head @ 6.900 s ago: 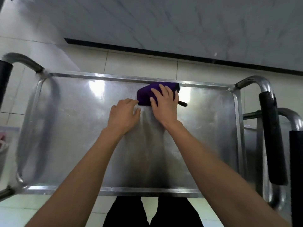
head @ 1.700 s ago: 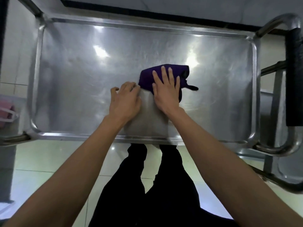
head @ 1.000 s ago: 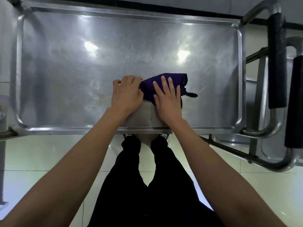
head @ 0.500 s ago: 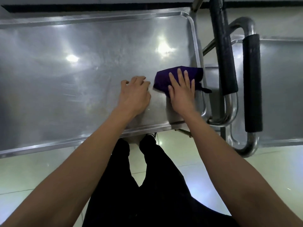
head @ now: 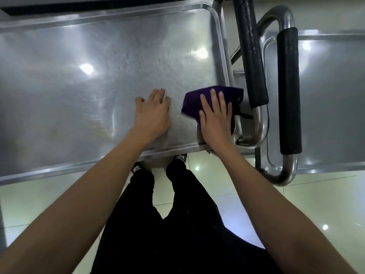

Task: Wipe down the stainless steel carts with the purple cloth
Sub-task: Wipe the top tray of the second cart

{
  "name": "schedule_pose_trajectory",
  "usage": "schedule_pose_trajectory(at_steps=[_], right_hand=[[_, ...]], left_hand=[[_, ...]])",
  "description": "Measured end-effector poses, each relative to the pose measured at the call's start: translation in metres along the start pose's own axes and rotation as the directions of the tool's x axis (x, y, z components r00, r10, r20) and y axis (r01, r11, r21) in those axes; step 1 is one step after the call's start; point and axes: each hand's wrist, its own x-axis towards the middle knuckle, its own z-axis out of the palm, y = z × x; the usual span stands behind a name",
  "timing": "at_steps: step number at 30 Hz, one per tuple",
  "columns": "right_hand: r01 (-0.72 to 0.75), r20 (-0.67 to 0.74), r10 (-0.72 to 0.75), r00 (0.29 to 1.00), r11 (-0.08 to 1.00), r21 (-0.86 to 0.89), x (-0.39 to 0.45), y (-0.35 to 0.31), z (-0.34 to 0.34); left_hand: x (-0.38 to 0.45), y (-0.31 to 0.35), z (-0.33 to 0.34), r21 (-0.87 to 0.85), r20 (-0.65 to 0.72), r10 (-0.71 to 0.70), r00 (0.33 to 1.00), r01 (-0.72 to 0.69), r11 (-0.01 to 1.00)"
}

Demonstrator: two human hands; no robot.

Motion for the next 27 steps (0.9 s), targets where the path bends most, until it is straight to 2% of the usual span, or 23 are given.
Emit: schedule_pose_trajectory(at_steps=[4,9,14,27], right_hand=[[-0.032,0.02,0.033,0.999,0.999,-0.013,-0.031,-0.003,0.007],[-0.09,0.019,0.09,0.996,0.996,-0.002,-0.031,-0.019,0.009],[-0.107,0.017,0.107,0.994,0.994,0.014,-0.026,-0.058,0.019],[0.106,0.023,-0.105,0.994,0.994,-0.037,-0.014,-0.227,0.056]], left_hand=[[0.001,-0.006,-0.001,-0.022,-0.008,0.008,1.0,-0.009,1.0],[-0.01,-0.02,0.001,-0.077,-0.02,0.057,0.998,-0.058,0.995],[-0.044,-0.055,0.004,-0.155,-0.05,-0.008,0.999,0.0,0.988],[-0.133,-0.192,0.03,-0.279,-0.143,-0.257,0.956,0.211,0.937]])
